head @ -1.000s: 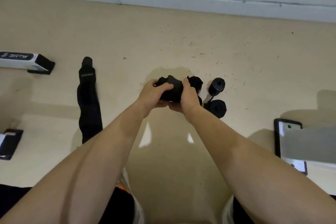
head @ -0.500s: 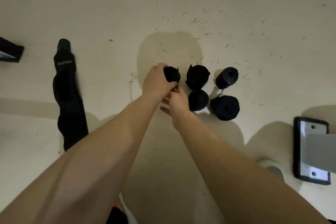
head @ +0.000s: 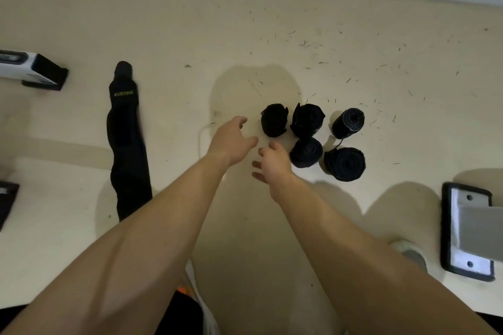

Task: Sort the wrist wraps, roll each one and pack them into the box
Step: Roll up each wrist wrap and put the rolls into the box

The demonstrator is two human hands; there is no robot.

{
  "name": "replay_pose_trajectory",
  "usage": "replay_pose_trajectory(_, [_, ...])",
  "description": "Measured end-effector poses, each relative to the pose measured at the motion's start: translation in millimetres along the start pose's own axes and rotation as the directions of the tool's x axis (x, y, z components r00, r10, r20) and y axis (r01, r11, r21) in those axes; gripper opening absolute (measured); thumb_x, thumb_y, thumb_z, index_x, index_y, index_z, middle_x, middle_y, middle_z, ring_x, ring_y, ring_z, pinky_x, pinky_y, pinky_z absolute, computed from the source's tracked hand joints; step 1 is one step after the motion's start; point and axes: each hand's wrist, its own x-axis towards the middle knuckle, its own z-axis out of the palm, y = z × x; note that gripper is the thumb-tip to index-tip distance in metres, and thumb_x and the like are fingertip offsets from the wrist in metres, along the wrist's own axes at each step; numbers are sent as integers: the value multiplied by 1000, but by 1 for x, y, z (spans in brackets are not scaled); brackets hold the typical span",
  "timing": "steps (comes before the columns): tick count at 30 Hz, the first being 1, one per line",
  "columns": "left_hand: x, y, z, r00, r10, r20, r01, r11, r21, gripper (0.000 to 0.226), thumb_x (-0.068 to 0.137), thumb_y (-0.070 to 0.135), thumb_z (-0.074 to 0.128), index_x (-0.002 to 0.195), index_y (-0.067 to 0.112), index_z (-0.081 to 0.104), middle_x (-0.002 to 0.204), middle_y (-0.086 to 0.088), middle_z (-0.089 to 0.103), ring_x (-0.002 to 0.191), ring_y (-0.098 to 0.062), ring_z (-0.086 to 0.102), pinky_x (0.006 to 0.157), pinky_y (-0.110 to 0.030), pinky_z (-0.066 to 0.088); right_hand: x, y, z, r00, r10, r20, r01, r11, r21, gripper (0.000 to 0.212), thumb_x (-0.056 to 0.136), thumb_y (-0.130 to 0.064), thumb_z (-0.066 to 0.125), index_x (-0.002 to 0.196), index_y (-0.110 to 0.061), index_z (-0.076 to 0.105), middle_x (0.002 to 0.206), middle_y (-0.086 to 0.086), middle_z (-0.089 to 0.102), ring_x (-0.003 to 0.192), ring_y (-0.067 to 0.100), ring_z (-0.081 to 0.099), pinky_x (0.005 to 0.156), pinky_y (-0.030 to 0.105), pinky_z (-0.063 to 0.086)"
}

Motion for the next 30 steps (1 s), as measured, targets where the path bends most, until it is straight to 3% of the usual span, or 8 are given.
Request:
replay_pose_trajectory(5, [-35, -58, -35, 988, -156, 6, 155, 985, 76, 57, 97, 30, 68, 148, 13, 50, 147, -10, 56, 131, -26, 56, 101, -30, 42, -21, 10, 33, 997, -10, 71, 24, 980, -198, 48, 103, -16, 43, 152, -17, 42, 102, -5, 54, 106, 25, 62, 97, 46, 56])
replay_pose_trajectory(9, [-57, -112, -66, 943, -319, -96, 326, 943, 66, 53, 98, 32, 65, 146, 14, 51, 142, -12, 59, 125, -30, 59, 98, -34, 46, -32, 22, 70, 990, -11, 144, 53, 956, -289, 42, 102, -16, 44, 143, -14, 51, 94, -3, 56, 92, 22, 60, 91, 43, 56])
replay_pose_trajectory(14, [-71, -174, -91, 788, -574, -225, 585, 811, -20, 66, 99, 31, 59, 154, 6, 31, 151, -22, 44, 134, -44, 47, 109, -48, 45, -35, 45, 112, 968, 34, 249, 63, 926, -371, 33, 102, -16, 43, 132, -14, 56, 92, -3, 57, 89, 21, 60, 84, 40, 56])
replay_pose_trajectory(17, [-71, -201, -91, 688, -701, -188, 689, 713, -134, 77, 100, 27, 61, 159, 5, 17, 159, -22, 30, 141, -44, 39, 117, -51, 38, -34, 60, 133, 954, 70, 292, 51, 920, -388, 27, 101, -16, 43, 125, -16, 56, 92, -3, 57, 87, 21, 59, 81, 39, 54])
replay_pose_trajectory(21, [-71, -219, -81, 616, -779, -121, 752, 626, -204, 78, 101, 22, 63, 158, 4, 12, 160, -22, 26, 145, -40, 35, 115, -47, 37, -27, 78, 151, 947, 99, 306, 38, 911, -412, 22, 101, -17, 45, 120, -18, 57, 100, -1, 58, 88, 21, 61, 87, 42, 56])
replay_pose_trajectory(25, [-71, -228, -75, 587, -797, -141, 775, 604, -188, 80, 92, 26, 77, 148, 7, 22, 147, -21, 38, 132, -40, 46, 98, -46, 48, -20, 88, 153, 946, 130, 299, 12, 903, -429, 19, 103, -19, 43, 116, -19, 57, 96, -1, 59, 87, 20, 62, 89, 42, 57])
replay_pose_trajectory(28, [-67, -232, -75, 629, -774, -77, 733, 622, -274, 82, 85, 23, 85, 144, -1, 33, 139, -19, 52, 127, -39, 56, 97, -42, 50, -15, 91, 147, 948, 141, 284, -1, 898, -441, 18, 104, -20, 43, 115, -19, 57, 100, 1, 60, 87, 19, 62, 89, 41, 57])
replay_pose_trajectory(30, [-65, -229, -74, 670, -740, -60, 677, 643, -359, 68, 82, 22, 87, 136, -2, 51, 132, -16, 62, 122, -37, 61, 98, -42, 54, -12, 91, 141, 952, 141, 271, -7, 896, -443, 19, 104, -20, 43, 115, -18, 58, 102, 2, 60, 86, 19, 62, 86, 40, 56])
